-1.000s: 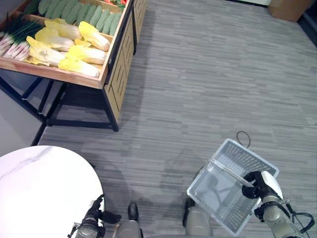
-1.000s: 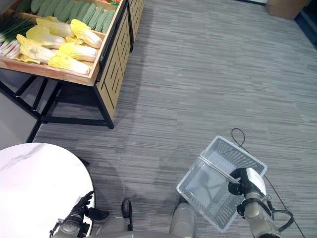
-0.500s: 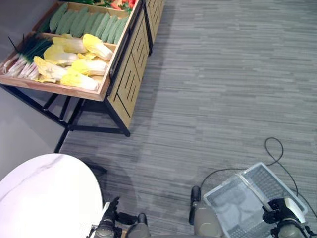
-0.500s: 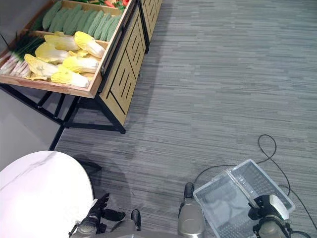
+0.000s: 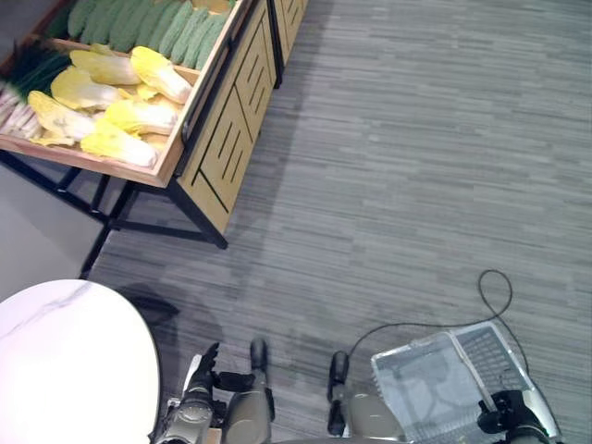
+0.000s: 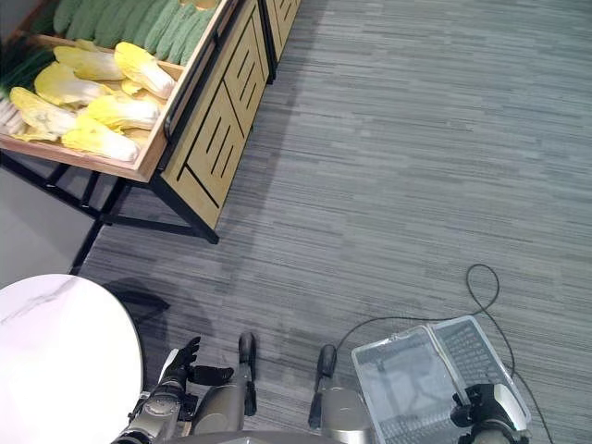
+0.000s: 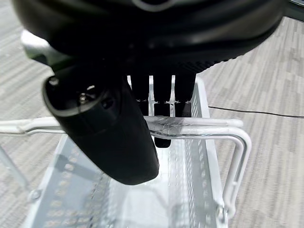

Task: Get the vegetables into the basket

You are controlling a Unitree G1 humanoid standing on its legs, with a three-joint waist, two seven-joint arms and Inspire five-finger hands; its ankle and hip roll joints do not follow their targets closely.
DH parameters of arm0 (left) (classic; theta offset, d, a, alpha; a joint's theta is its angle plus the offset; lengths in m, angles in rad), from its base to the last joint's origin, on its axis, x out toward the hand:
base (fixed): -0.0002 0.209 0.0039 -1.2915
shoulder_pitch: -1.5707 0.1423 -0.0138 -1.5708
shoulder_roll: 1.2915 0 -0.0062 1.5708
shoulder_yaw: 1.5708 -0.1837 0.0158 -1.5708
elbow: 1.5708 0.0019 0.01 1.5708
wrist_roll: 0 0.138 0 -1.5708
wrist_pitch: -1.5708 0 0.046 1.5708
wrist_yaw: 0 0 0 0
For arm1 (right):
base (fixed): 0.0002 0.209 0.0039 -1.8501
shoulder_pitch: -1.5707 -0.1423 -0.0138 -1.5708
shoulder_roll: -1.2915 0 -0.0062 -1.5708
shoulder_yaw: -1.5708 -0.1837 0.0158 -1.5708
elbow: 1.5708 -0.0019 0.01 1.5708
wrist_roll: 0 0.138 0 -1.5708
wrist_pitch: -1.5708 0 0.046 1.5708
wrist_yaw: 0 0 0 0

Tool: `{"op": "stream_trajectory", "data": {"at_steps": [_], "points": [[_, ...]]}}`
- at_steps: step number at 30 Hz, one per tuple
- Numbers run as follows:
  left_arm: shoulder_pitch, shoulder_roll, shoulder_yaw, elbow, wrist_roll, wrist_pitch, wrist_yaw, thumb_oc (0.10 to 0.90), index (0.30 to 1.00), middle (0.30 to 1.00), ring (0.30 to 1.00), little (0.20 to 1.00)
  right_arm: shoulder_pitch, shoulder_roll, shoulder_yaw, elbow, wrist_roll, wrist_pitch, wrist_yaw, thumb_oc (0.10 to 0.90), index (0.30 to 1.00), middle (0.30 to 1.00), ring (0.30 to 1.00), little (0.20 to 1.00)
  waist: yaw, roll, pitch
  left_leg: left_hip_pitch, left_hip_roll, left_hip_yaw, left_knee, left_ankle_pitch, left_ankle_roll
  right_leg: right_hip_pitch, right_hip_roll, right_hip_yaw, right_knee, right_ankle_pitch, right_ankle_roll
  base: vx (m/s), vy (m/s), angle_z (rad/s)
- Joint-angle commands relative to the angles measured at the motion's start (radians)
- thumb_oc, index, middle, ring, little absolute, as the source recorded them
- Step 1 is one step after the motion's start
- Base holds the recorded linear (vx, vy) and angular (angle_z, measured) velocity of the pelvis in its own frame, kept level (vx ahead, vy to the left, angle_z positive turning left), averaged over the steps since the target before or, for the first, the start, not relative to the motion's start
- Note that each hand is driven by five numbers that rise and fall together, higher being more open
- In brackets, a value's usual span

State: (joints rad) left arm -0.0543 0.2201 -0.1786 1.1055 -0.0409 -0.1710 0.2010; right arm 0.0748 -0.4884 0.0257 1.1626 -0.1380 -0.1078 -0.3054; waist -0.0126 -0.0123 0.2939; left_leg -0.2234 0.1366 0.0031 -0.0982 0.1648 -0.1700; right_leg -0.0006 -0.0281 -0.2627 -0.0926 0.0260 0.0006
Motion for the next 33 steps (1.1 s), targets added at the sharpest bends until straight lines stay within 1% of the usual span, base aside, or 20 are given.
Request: {"op": "stream_trajectory", "data": {"at_steps": [1, 3, 4, 7, 8, 9, 12, 13, 15, 18, 21, 23, 24, 26, 27, 28, 29, 30, 31, 33], "points": [[0.049, 0.075, -0.006, 0.005, 0.029, 0.003, 0.036, 0.9, 1.0, 1.0, 1.0, 1.0, 0.027, -0.1, -0.009, -0.055, 0.039, -0.035, -0.067, 0.4, 0.3, 0.3, 0.3, 0.3, 0.034, -0.019, -0.012, -0.011, -0.019, 0.008, 0.028, 0.056, 0.019, 0.023, -0.085, 0.088, 0.072, -0.019, 0.141, 0.4, 0.181, -0.68], [0.064, 0.078, -0.008, 0.005, 0.044, 0.007, 0.029, 0.9, 1.0, 1.0, 1.0, 1.0, 0.027, -0.083, 0.001, -0.055, 0.033, -0.032, -0.059, 0.4, 0.3, 0.3, 0.3, 0.3, 0.04, -0.021, -0.033, 0.012, -0.019, 0.047, 0.015, 0.049, 0.035, 0.046, -0.09, 0.104, 0.077, -0.036, 0.155, 0.42, 0.275, -0.71], [0.071, 0.086, -0.015, -0.01, 0.052, 0.007, 0.025, 0.9, 1.0, 1.0, 1.0, 1.0, 0.033, -0.07, 0.002, -0.069, 0.031, -0.029, -0.057, 0.4, 0.3, 0.3, 0.3, 0.3, 0.037, -0.03, -0.039, 0.029, -0.029, 0.08, 0.011, 0.036, 0.05, 0.043, -0.106, 0.119, 0.097, -0.039, 0.165, 0.33, 0.299, -0.53], [0.056, 0.103, -0.022, -0.015, 0.06, 0.006, 0.025, 0.9, 1.0, 1.0, 1.0, 1.0, 0.005, -0.051, 0.025, -0.06, 0.023, -0.02, -0.051, 0.4, 0.3, 0.3, 0.3, 0.3, 0.036, -0.052, -0.042, 0.059, -0.051, 0.131, 0.019, -0.002, 0.089, 0.013, -0.136, 0.149, 0.156, -0.021, 0.195, 0.22, 0.246, -0.53], [0.056, 0.103, -0.022, -0.015, 0.06, 0.006, 0.025, 0.9, 1.0, 1.0, 1.0, 1.0, 0.005, -0.05, 0.025, -0.06, 0.023, -0.02, -0.051, 0.4, 0.3, 0.3, 0.3, 0.3, 0.037, -0.053, -0.042, 0.059, -0.052, 0.132, 0.019, -0.003, 0.089, 0.012, -0.137, 0.15, 0.157, -0.022, 0.196, 0.17, 0.203, -0.3], [0.051, 0.107, -0.018, -0.015, 0.057, 0.007, 0.028, 0.9, 1.0, 1.0, 1.0, 1.0, -0.007, -0.044, 0.031, -0.049, 0.025, -0.017, -0.051, 0.4, 0.3, 0.3, 0.3, 0.3, 0.038, -0.059, -0.041, 0.068, -0.06, 0.141, 0.021, -0.018, 0.103, 0.001, -0.143, 0.155, 0.181, -0.014, 0.202, 0.1, 0.117, -0.2], [0.041, 0.118, -0.004, -0.016, 0.043, 0.012, 0.034, 0.9, 1.0, 1.0, 1.0, 1.0, -0.035, -0.026, 0.055, -0.048, 0.018, -0.011, -0.048, 0.4, 0.3, 0.3, 0.3, 0.3, 0.043, -0.068, -0.03, 0.094, -0.072, 0.169, 0.03, -0.053, 0.13, -0.062, -0.159, 0.152, 0.316, 0.039, 0.226, 0.13, 0.181, -0.2], [0.039, 0.12, -0.002, -0.017, 0.041, 0.013, 0.034, 0.9, 1.0, 1.0, 1.0, 1.0, -0.042, -0.019, 0.058, -0.045, 0.018, -0.01, -0.044, 0.4, 0.3, 0.3, 0.3, 0.3, 0.04, -0.065, -0.023, 0.115, -0.082, 0.179, 0.034, -0.073, 0.143, -0.104, -0.163, 0.146, 0.399, 0.083, 0.237, 0.19, 0.213, -0.27], [0.037, 0.119, -0.006, -0.02, 0.041, 0.015, 0.03, 0.9, 1.0, 1.0, 1.0, 1.0, -0.05, -0.016, 0.063, -0.043, 0.013, -0.004, -0.039, 0.4, 0.3, 0.3, 0.3, 0.3, 0.032, -0.061, -0.013, 0.141, -0.092, 0.185, 0.035, -0.093, 0.15, -0.146, -0.172, 0.131, 0.426, 0.13, 0.236, 0.18, 0.157, -0.28], [0.033, 0.111, -0.013, -0.017, 0.04, 0.013, 0.028, 0.9, 1.0, 1.0, 1.0, 1.0, -0.061, -0.021, 0.062, -0.045, 0.018, -0.004, -0.04, 0.4, 0.3, 0.3, 0.3, 0.3, 0.019, -0.052, 0.003, 0.163, -0.108, 0.18, 0.042, -0.119, 0.154, -0.197, -0.174, 0.107, 0.374, 0.135, 0.219, 0.17, 0.068, -0.04], [0.019, 0.099, -0.011, 0.01, 0.042, 0.014, 0.028, 0.9, 1.0, 1.0, 1.0, 1.0, -0.069, -0.024, 0.063, -0.055, 0.021, -0.003, -0.046, 0.4, 0.3, 0.3, 0.3, 0.3, -0.001, -0.053, 0.014, 0.186, -0.12, 0.162, 0.07, -0.163, 0.148, -0.232, -0.184, 0.099, 0.261, 0.148, 0.219, 0.26, -0.043, 0.09], [0.009, 0.087, -0.008, 0.031, 0.051, 0.018, 0.03, 0.9, 1.0, 1.0, 1.0, 1.0, -0.063, -0.019, 0.064, -0.072, 0.02, -0.001, -0.047, 0.4, 0.3, 0.3, 0.3, 0.3, -0.031, -0.058, 0.019, 0.232, -0.125, 0.129, 0.099, -0.215, 0.133, -0.292, -0.225, 0.133, 0.122, 0.218, 0.247, 0.45, -0.166, 0.41], [0.009, 0.086, -0.008, 0.031, 0.051, 0.018, 0.03, 0.9, 1.0, 1.0, 1.0, 1.0, -0.062, -0.019, 0.064, -0.072, 0.02, 0.0, -0.047, 0.4, 0.3, 0.3, 0.3, 0.3, -0.032, -0.055, 0.021, 0.234, -0.122, 0.128, 0.101, -0.218, 0.132, -0.287, -0.222, 0.131, 0.119, 0.218, 0.246, 0.43, -0.166, 0.54], [0.012, 0.073, -0.006, 0.041, 0.055, 0.017, 0.029, 0.9, 1.0, 1.0, 1.0, 1.0, -0.052, -0.015, 0.054, -0.052, 0.019, 0.005, -0.044, 0.4, 0.3, 0.3, 0.3, 0.3, -0.039, -0.058, 0.017, 0.266, -0.121, 0.11, 0.121, -0.252, 0.119, -0.299, -0.247, 0.09, 0.061, 0.253, 0.261, 0.37, -0.175, 0.58], [0.016, 0.069, -0.004, 0.042, 0.054, 0.017, 0.03, 0.9, 1.0, 1.0, 1.0, 1.0, -0.05, -0.014, 0.051, -0.043, 0.017, 0.007, -0.042, 0.4, 0.3, 0.3, 0.3, 0.3, -0.041, -0.059, 0.014, 0.278, -0.124, 0.103, 0.132, -0.266, 0.116, -0.298, -0.25, 0.079, 0.062, 0.259, 0.261, 0.56, -0.3, 0.61], [0.027, 0.059, 0.003, 0.048, 0.046, 0.019, 0.03, 0.9, 1.0, 1.0, 1.0, 1.0, -0.039, -0.009, 0.046, -0.021, 0.02, 0.008, -0.034, 0.4, 0.3, 0.3, 0.3, 0.3, -0.041, -0.062, 0.003, 0.319, -0.136, 0.081, 0.163, -0.299, 0.108, -0.277, -0.252, 0.057, 0.093, 0.254, 0.258, 0.65, -0.373, 0.55], [0.032, 0.047, 0.008, 0.058, 0.041, 0.021, 0.031, 0.9, 1.0, 1.0, 1.0, 1.0, -0.034, -0.016, 0.047, -0.01, 0.017, 0.007, -0.03, 0.4, 0.3, 0.3, 0.3, 0.3, -0.039, -0.05, -0.009, 0.337, -0.116, 0.066, 0.182, -0.284, 0.088, -0.258, -0.239, 0.03, 0.105, 0.236, 0.245, 0.54, -0.32, 0.23], [0.032, 0.047, 0.008, 0.057, 0.041, 0.021, 0.031, 0.9, 1.0, 1.0, 1.0, 1.0, -0.033, -0.016, 0.047, -0.01, 0.017, 0.007, -0.03, 0.4, 0.3, 0.3, 0.3, 0.3, -0.04, -0.048, -0.009, 0.337, -0.115, 0.065, 0.182, -0.284, 0.087, -0.257, -0.238, 0.028, 0.105, 0.235, 0.245, 0.41, -0.323, 0.2], [0.039, 0.038, 0.009, 0.051, 0.026, 0.023, 0.032, 0.9, 1.0, 1.0, 1.0, 1.0, -0.025, -0.024, 0.043, -0.004, 0.024, 0.003, -0.03, 0.4, 0.3, 0.3, 0.3, 0.3, -0.039, -0.037, -0.017, 0.325, -0.099, 0.045, 0.243, -0.24, 0.061, -0.239, -0.215, 0.015, 0.128, 0.199, 0.22, 0.26, -0.268, 0.15], [0.033, 0.034, -0.001, 0.037, 0.016, 0.02, 0.035, 0.9, 1.0, 1.0, 1.0, 1.0, -0.026, -0.038, 0.048, -0.003, 0.033, -0.004, -0.034, 0.4, 0.3, 0.3, 0.3, 0.3, -0.033, -0.038, -0.008, 0.255, -0.08, 0.038, 0.385, -0.166, 0.03, -0.217, -0.201, 0.003, 0.14, 0.161, 0.184, 0.26, -0.33, 0.3]]}}
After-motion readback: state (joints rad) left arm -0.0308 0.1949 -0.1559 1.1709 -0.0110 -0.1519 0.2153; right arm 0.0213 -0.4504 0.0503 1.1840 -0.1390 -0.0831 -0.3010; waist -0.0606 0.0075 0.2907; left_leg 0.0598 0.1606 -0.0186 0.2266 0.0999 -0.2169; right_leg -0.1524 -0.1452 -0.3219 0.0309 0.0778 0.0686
